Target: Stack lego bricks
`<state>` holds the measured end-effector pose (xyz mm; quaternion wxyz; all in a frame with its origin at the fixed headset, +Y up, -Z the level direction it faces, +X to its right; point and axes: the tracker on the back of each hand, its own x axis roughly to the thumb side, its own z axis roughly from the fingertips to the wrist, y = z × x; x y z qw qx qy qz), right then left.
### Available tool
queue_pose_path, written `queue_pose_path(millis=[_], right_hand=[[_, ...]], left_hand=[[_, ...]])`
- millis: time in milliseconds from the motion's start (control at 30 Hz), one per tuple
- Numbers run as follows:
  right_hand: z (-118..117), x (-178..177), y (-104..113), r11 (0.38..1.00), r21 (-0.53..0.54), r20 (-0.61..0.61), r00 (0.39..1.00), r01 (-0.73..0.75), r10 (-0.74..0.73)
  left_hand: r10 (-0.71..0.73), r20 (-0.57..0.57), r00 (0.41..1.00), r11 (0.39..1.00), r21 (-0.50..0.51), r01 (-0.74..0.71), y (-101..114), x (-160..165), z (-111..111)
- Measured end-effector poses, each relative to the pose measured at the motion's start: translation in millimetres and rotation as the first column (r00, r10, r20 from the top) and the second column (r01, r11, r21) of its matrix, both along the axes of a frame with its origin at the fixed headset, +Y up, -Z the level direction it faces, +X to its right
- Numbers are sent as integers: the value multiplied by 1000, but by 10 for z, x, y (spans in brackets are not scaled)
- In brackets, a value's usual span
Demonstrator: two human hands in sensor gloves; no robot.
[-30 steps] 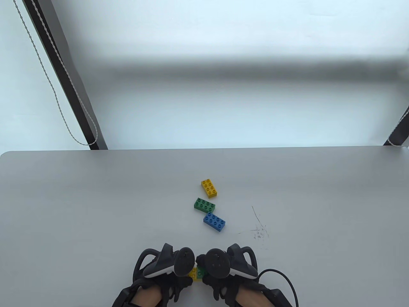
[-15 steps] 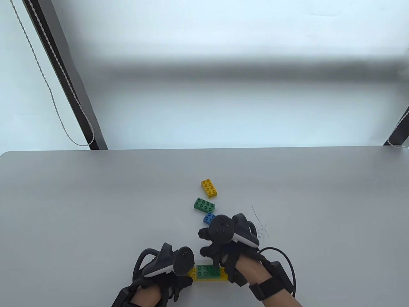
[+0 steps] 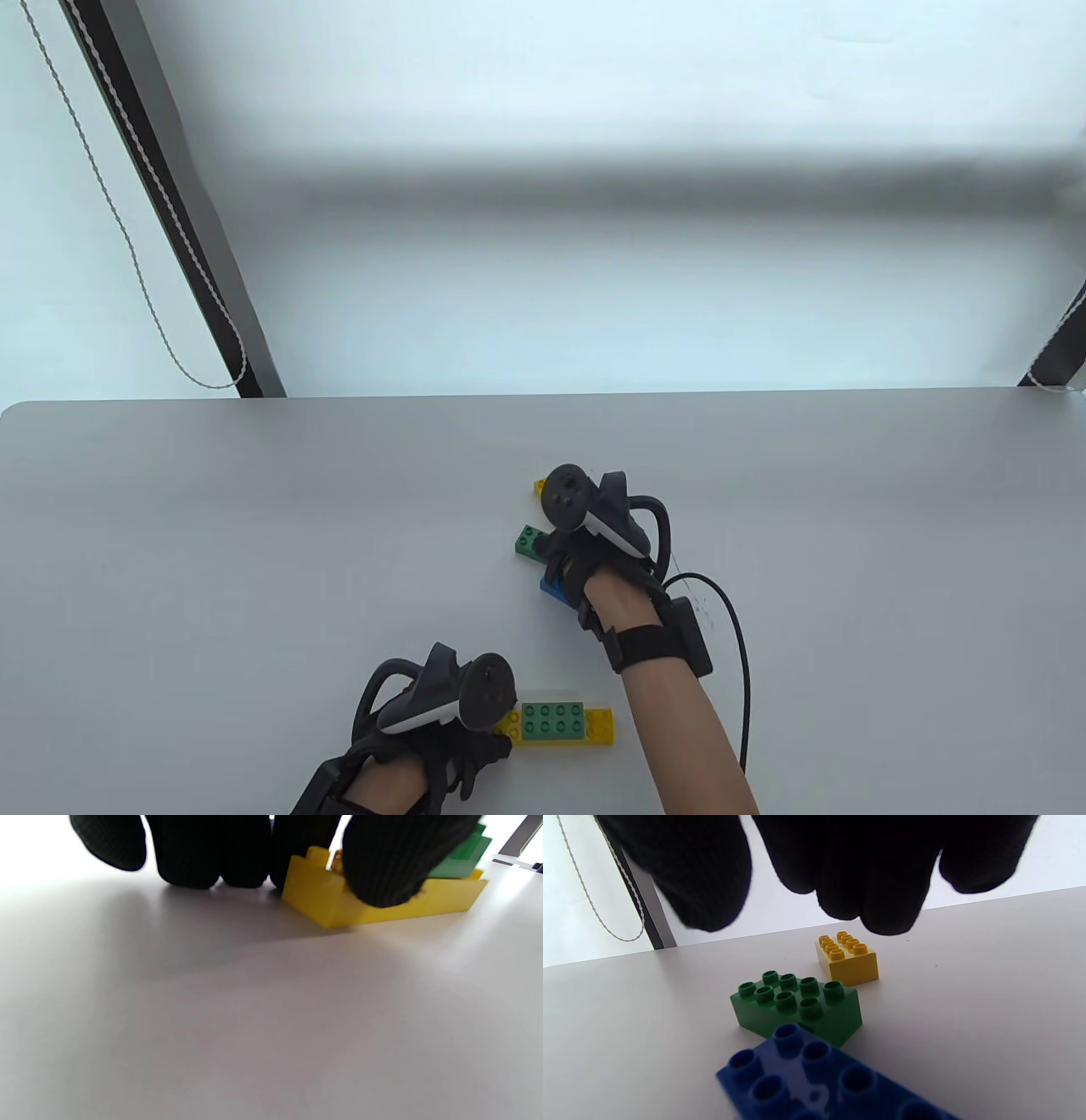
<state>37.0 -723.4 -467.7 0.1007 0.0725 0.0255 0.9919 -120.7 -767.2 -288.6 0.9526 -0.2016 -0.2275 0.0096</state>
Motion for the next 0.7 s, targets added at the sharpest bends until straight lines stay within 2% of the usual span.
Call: queue_pose_path(millis=[300,500,700], right_hand=[[-353,-139,-171,994,37,120,988,-104,99],[-518,-176,-258,989,18,180,973,-149,143],[-612,-203,-316,983,-51,211,960,-177,184]], left_hand=[[0,-3,1000,999,-43,0,-4,-2,-39],[7,-5,1000,998,-70,-8,-11,-7,-69],[13,-11,1000,994,-105,-14,-18,-10,-111]])
